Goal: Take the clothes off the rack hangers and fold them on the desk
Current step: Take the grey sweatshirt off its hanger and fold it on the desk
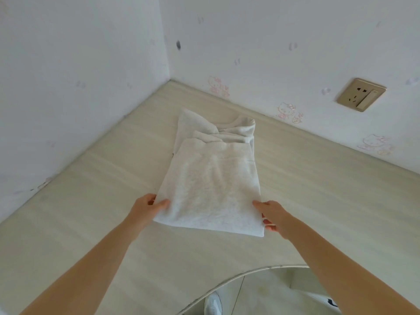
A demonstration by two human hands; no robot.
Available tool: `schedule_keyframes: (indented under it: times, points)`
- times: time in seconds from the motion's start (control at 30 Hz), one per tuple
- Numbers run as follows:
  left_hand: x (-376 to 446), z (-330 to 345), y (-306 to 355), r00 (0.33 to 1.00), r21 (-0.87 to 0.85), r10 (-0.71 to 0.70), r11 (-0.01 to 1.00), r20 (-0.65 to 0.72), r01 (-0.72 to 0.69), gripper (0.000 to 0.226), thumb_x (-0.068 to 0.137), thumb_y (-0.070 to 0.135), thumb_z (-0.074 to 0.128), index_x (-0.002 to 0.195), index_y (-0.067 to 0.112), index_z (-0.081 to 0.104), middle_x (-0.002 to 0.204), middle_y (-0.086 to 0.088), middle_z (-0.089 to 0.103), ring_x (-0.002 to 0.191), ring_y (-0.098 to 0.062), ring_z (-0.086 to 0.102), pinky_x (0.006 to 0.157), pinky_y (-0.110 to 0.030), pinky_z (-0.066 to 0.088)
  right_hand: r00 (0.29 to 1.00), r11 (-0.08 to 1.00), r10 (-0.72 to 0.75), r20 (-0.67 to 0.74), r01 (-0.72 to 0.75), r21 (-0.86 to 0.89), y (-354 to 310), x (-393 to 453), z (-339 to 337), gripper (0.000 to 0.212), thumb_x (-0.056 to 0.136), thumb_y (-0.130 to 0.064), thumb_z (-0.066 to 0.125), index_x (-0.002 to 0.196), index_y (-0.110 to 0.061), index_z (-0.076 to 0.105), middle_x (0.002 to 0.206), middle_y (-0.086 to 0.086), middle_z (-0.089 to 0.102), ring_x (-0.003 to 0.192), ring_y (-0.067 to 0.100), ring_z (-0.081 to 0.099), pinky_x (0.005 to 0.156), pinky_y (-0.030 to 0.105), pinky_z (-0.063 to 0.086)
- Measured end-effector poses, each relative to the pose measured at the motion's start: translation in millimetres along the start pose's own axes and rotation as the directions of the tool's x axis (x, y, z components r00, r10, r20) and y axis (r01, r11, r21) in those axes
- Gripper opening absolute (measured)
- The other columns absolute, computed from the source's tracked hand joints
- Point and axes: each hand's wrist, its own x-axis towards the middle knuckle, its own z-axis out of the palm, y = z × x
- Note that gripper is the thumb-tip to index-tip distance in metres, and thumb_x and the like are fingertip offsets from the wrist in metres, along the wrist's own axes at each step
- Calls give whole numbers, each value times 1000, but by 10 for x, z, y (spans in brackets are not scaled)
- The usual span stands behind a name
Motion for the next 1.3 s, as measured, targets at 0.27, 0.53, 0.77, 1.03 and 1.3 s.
schedule_keyframes:
  times: [0.27, 0.53, 0.77, 1.03, 1.3]
  points:
    - [82, -91, -11, 992, -367, 116, 926, 52, -89, 10, 85, 18, 70, 90, 10, 67, 94, -8, 71, 91, -28, 66, 78, -37, 51, 979, 936, -201, 28, 183, 302, 153, -164, -28, 27, 89, -12, 63, 115, -14, 61, 114, 4, 66, 108, 26, 60, 95, 43, 49]
    - [-323, -280, -422, 962, -308, 210, 940, 174, -150, 20, 87, 6, 67, 103, 4, 55, 95, -8, 72, 89, -20, 64, 79, -27, 46, 937, 866, -341, -70, 342, 364, 646, -611, 19, 27, 70, 5, 68, 86, -11, 53, 78, 3, 66, 74, 20, 51, 69, 28, 36]
    - [-516, -144, -619, 859, 263, 476, 819, 188, -511, 73, 84, -2, 63, 143, 29, 34, 113, 4, 59, 89, -10, 61, 71, -19, 50, 886, 882, -452, -106, 425, -205, 790, -741, 308, 77, 76, 10, 63, 137, -24, 32, 99, 16, 63, 81, 27, 61, 68, 30, 49]
    - [-663, -546, -391, 624, 414, 781, 560, 28, -718, 20, 74, -3, 78, 86, 12, 73, 75, 3, 57, 70, -8, 52, 65, -7, 38, 678, 803, -595, -431, 517, -295, 615, -1186, 100, 21, 76, -5, 77, 90, -19, 69, 94, 3, 68, 85, 22, 61, 71, 25, 38]
    - [-987, -871, 209, 687, -27, 716, 694, 124, -719, 29, 83, 46, 58, 97, 20, 60, 89, 15, 65, 80, 1, 60, 67, -10, 41, 620, 689, -689, -374, 721, -73, 298, -1631, -166, 17, 87, -4, 66, 93, -18, 59, 89, -6, 61, 75, -1, 55, 66, 9, 41]
